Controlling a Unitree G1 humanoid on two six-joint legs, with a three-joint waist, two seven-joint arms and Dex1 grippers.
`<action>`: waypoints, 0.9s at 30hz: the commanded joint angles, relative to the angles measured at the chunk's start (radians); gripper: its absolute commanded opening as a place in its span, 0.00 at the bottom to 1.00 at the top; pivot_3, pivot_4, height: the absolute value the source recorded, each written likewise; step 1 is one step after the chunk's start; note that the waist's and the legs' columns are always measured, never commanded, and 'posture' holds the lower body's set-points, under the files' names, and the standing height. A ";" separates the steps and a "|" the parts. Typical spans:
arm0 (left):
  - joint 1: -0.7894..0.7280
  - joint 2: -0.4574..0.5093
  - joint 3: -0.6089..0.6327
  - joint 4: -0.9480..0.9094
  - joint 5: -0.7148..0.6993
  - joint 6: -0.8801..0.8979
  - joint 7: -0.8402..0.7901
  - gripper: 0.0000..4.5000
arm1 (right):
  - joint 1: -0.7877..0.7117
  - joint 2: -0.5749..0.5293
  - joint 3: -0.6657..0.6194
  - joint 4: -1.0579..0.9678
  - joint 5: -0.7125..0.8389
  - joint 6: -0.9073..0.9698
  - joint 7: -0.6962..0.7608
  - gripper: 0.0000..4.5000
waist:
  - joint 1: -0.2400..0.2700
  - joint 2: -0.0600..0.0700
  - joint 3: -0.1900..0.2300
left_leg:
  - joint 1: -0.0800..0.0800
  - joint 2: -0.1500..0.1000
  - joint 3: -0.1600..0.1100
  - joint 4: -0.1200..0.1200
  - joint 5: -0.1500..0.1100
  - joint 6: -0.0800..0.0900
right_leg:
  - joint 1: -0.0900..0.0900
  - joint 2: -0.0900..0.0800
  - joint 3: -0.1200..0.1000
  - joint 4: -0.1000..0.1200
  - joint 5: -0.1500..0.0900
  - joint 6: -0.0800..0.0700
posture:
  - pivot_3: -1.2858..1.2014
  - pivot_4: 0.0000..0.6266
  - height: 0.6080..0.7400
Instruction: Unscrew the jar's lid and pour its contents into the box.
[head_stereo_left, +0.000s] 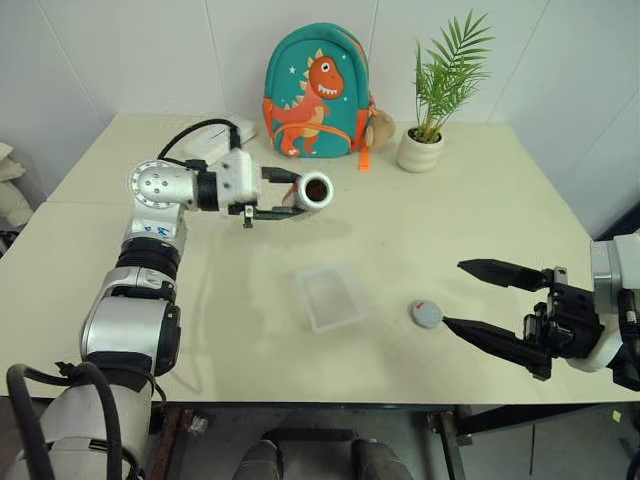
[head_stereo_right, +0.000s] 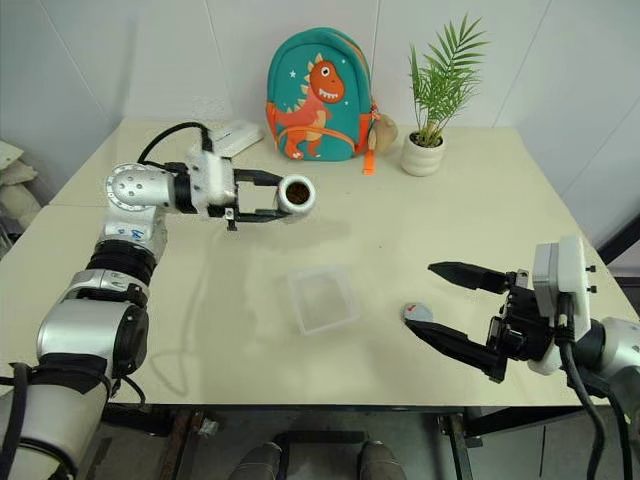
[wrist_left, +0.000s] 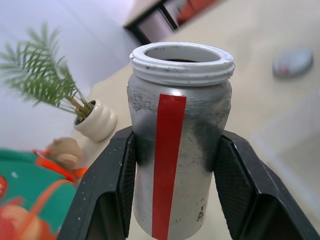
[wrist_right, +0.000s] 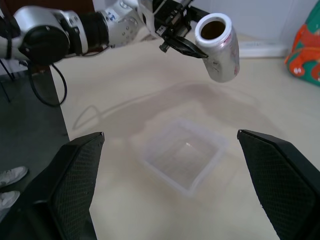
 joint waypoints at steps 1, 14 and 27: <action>-0.099 0.020 -0.078 0.013 0.157 -0.302 0.102 0.42 | -0.004 -0.011 -0.013 -0.006 -0.002 -0.035 -0.029 1.00 | 0.001 -0.001 0.000 | 0.000 0.000 0.000 0.000 0.000 0.001 | 0.000 0.000 0.000 -0.001 0.000 0.000 | 0.52 0.24 1.00; -0.217 0.113 -0.402 -0.233 1.164 -0.375 1.357 0.42 | -0.082 -0.010 0.106 0.050 -0.070 -0.090 -0.065 1.00 | -0.001 -0.002 0.001 | -0.002 0.000 0.003 0.002 -0.005 0.004 | 0.000 0.000 0.002 -0.004 0.007 0.022 | 0.52 0.24 1.00; -0.160 0.245 -0.753 -0.507 1.568 -0.089 2.088 0.42 | -0.125 0.001 0.170 0.070 -0.089 -0.109 -0.080 1.00 | -0.001 -0.003 0.002 | -0.002 0.000 0.004 0.002 -0.008 0.003 | -0.002 0.000 0.002 -0.002 0.006 0.023 | 0.52 0.24 1.00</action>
